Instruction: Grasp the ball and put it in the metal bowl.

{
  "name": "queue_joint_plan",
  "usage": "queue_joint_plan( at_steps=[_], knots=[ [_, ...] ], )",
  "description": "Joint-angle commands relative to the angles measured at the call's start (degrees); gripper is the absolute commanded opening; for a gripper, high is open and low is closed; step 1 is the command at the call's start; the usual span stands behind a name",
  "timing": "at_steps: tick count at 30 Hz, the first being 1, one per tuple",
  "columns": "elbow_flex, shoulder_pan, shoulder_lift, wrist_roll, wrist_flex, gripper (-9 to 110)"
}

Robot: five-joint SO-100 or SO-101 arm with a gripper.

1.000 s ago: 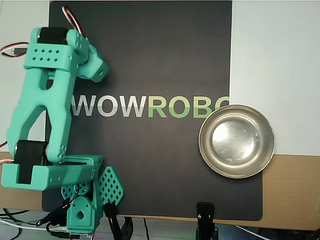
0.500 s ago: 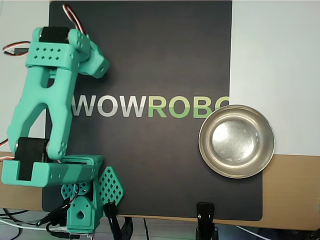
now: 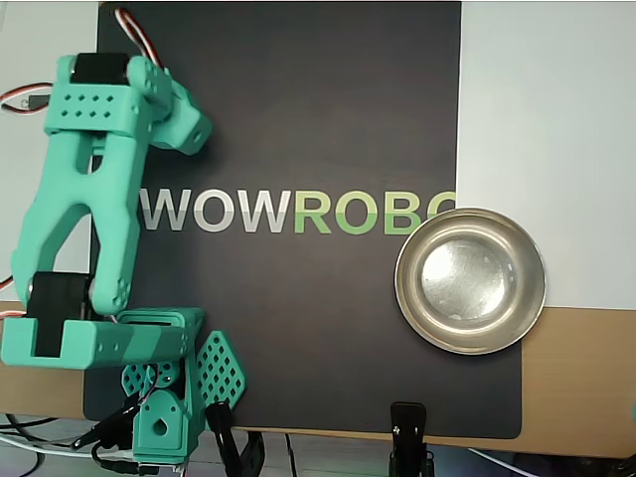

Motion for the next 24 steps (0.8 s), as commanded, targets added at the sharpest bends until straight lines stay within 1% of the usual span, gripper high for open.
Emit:
queue_joint_plan(
  at_steps=[1, 24],
  knots=[
    [-1.0, -0.4, -0.4, 0.4, -0.4, 58],
    [-1.1, -0.1, -4.2, 0.3, -2.9, 58]
  ],
)
